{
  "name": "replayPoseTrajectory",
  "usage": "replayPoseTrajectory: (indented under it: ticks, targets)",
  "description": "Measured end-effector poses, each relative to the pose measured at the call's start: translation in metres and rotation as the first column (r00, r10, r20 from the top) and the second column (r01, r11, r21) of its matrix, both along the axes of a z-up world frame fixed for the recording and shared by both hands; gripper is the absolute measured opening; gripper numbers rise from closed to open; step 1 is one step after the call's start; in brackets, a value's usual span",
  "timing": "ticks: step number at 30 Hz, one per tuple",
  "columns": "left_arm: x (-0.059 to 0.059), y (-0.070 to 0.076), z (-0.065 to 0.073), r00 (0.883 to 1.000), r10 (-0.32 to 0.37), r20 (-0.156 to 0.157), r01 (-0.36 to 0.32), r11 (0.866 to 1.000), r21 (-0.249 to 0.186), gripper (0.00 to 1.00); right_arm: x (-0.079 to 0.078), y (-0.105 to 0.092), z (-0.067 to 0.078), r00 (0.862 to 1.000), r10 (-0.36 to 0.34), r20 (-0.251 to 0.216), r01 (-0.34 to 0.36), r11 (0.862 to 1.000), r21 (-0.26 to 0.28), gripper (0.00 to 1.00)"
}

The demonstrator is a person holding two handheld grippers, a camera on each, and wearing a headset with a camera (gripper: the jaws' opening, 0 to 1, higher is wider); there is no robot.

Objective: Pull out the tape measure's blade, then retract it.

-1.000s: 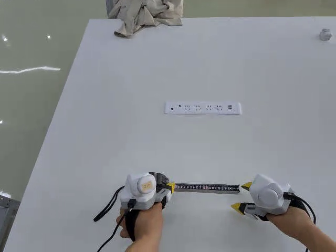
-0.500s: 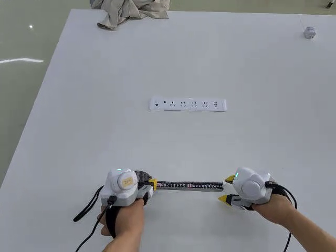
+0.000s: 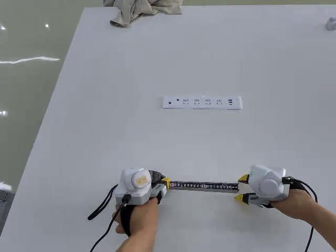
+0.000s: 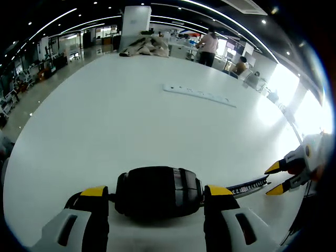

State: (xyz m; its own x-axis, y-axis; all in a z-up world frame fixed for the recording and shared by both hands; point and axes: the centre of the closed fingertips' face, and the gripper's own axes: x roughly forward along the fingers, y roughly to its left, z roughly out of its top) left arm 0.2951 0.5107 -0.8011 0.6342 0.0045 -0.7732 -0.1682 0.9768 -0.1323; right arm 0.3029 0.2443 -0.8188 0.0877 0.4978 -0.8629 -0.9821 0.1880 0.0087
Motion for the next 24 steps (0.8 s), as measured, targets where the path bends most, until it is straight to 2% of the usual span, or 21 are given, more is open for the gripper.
replayPoseTrajectory:
  ticks: [10, 18, 24]
  targets:
    - [0.0011, -0.0004, -0.0023, 1.000, 0.006, -0.003, -0.006, 1.000, -0.004, 0.70, 0.0009, 0.0042, -0.0066, 0.997, 0.081, -0.020, -0.081, 0.997, -0.007, 0.30]
    - [0.0017, -0.0029, -0.0021, 1.000, 0.006, -0.005, -0.006, 1.000, -0.006, 0.69, 0.0049, 0.0044, -0.0060, 0.993, 0.111, -0.035, -0.111, 0.994, -0.006, 0.26]
    - [0.0025, -0.0039, -0.0026, 1.000, 0.006, -0.005, -0.006, 1.000, -0.005, 0.68, 0.0066, 0.0037, -0.0087, 0.990, 0.143, -0.011, -0.143, 0.989, -0.021, 0.23]
